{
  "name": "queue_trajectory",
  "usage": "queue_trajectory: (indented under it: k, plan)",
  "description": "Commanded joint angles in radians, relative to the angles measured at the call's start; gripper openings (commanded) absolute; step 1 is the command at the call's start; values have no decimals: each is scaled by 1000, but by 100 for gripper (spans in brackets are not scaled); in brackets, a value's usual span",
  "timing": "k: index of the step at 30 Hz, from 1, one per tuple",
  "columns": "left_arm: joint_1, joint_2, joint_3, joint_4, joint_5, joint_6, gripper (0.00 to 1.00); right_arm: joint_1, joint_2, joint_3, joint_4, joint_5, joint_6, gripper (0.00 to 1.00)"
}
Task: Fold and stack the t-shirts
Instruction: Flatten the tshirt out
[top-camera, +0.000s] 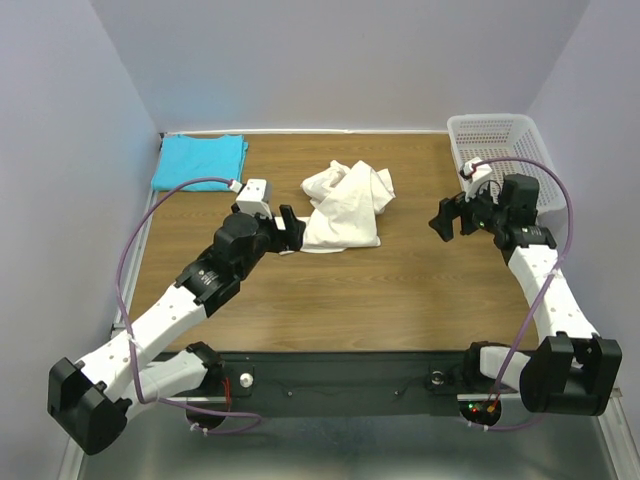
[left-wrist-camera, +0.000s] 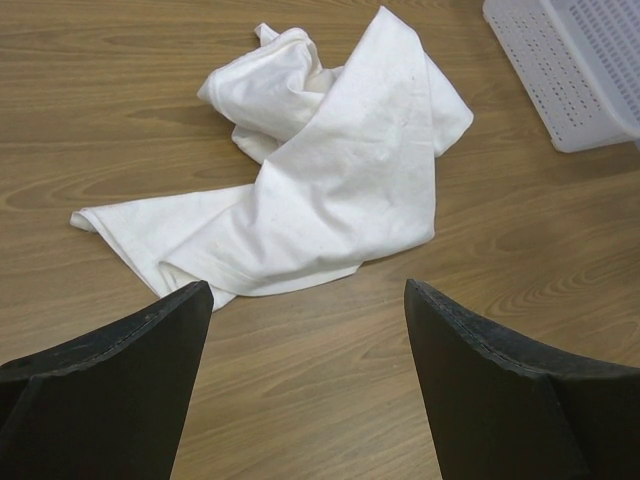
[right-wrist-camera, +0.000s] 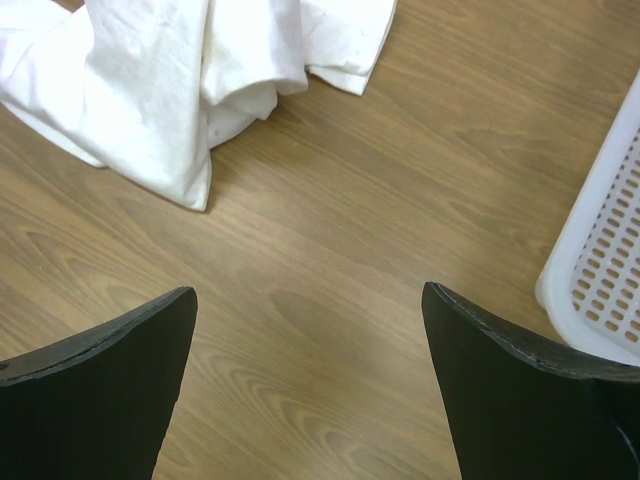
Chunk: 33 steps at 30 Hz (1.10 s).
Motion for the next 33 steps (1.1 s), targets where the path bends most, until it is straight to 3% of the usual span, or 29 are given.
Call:
queue_trajectory:
  k: [1, 33]
  plan:
    - [4, 5, 55, 50, 12, 19, 89, -11, -34, -10, 29, -63, 5, 100]
    - [17, 91, 75, 56, 90, 47, 89, -50, -64, -60, 30, -109, 11, 100]
